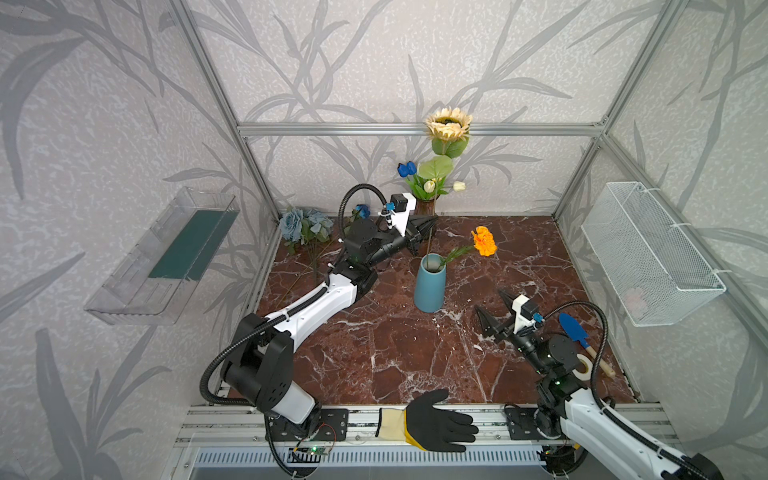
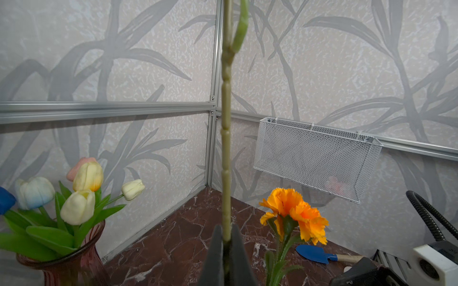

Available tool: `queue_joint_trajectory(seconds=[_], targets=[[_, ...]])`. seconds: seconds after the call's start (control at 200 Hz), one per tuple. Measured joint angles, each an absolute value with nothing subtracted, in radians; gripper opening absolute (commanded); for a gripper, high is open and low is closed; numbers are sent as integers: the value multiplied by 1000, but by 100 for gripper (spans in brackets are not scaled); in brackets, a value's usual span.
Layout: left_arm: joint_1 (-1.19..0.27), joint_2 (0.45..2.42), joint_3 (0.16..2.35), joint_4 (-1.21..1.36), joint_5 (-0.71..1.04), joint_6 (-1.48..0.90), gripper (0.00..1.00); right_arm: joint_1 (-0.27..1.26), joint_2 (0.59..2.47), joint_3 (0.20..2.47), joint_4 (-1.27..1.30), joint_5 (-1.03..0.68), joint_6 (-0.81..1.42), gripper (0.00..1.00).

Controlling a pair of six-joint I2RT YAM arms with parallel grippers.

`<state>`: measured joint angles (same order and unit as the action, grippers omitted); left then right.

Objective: Arrange the flowers into the vase
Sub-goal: 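Lower the sunflower stem into the teal vase and open the left gripper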

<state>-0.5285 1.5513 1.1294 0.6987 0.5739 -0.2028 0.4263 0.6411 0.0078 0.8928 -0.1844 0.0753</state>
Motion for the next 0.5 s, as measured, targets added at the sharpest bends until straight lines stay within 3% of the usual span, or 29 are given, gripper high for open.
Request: queue_joint_trajectory(seconds=[0.255,0.5], targets=[[-564,1586,1046,643,568,-137,0,426,650,8,893,-184,74,84],[-608,1591,1037,571,538,-47,11,426,673,8,893,-184,74,84]])
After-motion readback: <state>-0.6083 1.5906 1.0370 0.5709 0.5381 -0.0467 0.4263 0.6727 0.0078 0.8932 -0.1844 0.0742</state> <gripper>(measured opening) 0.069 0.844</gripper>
